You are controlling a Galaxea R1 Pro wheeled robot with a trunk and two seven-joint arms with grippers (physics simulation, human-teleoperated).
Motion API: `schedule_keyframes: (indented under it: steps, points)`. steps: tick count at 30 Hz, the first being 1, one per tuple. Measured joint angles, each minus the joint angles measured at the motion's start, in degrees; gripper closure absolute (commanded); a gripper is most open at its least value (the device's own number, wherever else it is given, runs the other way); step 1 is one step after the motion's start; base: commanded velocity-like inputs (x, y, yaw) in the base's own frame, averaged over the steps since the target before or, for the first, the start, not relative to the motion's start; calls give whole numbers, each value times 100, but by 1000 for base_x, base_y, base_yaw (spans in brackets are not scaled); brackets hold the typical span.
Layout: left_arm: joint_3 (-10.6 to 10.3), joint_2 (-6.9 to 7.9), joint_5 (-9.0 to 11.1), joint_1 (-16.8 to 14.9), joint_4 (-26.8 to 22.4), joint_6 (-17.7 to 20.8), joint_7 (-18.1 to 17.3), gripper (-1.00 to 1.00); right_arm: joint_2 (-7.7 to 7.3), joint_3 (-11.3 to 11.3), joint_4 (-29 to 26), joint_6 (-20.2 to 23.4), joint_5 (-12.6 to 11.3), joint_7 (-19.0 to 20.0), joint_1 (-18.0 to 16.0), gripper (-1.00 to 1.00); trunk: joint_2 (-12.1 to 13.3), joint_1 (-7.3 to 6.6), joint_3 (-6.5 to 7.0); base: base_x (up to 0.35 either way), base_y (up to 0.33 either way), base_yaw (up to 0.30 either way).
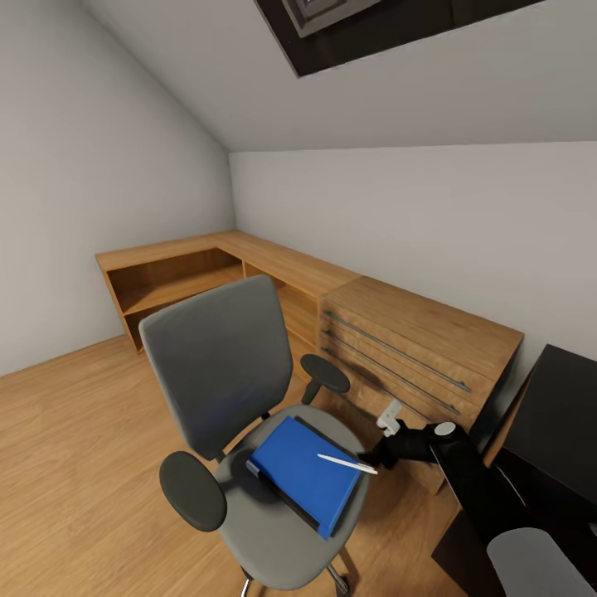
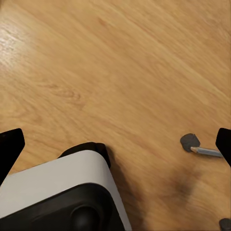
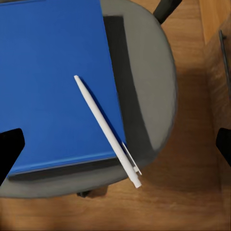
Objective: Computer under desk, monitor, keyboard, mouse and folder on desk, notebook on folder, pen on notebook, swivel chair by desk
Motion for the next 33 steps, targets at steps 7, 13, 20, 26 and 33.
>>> schedule_keyframes:
  steps: [7,13,20,26,33]
  points:
    - [16,13,10,1,5,10,-3,-100,-53,0,9,-1,3,40,-5,-100,-281,154,-126,0,0,0]
    - [19,13,11,1,5,11,-3,-100,-133,2,74,-17,-3,56,-12,-100,-521,286,-233,0,0,0]
    - [19,8,11,1,7,12,-3,-100,-250,-19,880,-559,-2,105,-375,-100,-802,439,-359,0,0,0]
    - [19,9,11,1,8,5,-3,-100,-343,-51,1330,-1017,-48,281,-541,-100,-1043,571,-467,0,0,0]
    - [19,9,5,1,8,2,-12,-100,-348,-66,1477,-1261,-35,352,-580,-100,-1324,725,-593,0,0,0]
